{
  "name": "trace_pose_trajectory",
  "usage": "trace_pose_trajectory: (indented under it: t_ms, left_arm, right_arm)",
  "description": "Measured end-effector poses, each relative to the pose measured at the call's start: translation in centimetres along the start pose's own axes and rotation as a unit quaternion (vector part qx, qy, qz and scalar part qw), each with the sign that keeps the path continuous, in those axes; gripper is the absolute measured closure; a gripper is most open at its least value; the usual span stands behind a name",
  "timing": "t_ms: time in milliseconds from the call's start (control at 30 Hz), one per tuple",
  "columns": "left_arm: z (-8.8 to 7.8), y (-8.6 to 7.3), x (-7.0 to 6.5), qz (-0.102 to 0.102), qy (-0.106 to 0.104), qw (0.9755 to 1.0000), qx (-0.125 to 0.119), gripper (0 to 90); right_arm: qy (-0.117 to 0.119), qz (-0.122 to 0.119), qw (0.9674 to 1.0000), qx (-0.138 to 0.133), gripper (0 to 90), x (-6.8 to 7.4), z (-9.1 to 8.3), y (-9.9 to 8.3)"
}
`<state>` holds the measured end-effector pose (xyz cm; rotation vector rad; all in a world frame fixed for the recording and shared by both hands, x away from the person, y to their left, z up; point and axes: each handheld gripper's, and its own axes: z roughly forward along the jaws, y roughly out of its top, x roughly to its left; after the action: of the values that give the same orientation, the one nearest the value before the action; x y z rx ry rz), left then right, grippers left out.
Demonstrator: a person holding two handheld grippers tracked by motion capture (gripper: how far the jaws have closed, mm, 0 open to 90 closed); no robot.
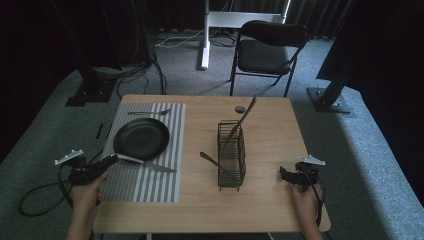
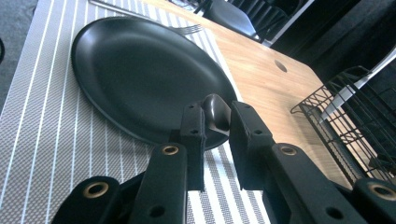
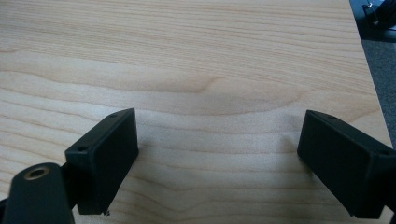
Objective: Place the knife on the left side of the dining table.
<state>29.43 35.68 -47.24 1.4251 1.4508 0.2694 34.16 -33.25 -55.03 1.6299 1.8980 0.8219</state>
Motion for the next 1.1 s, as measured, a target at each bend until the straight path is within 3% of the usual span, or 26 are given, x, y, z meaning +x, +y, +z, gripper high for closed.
trace_pose_trajectory:
  t_ms: [667,1100]
  left_arm:
    - [0.9,-2.7,4.2,-0.059,0.004,0.9981,0.015,73.6]
    - [2.4,-3.3,5.9,-0.066,0.030,0.9963,0.046,71.3]
  right_arm:
    - [0.000,0.000,1.0000,0.000,11.5,0.0,0.0,0.0]
    - [0.000,0.000,1.0000,0.000,11.5,0.0,0.0,0.0]
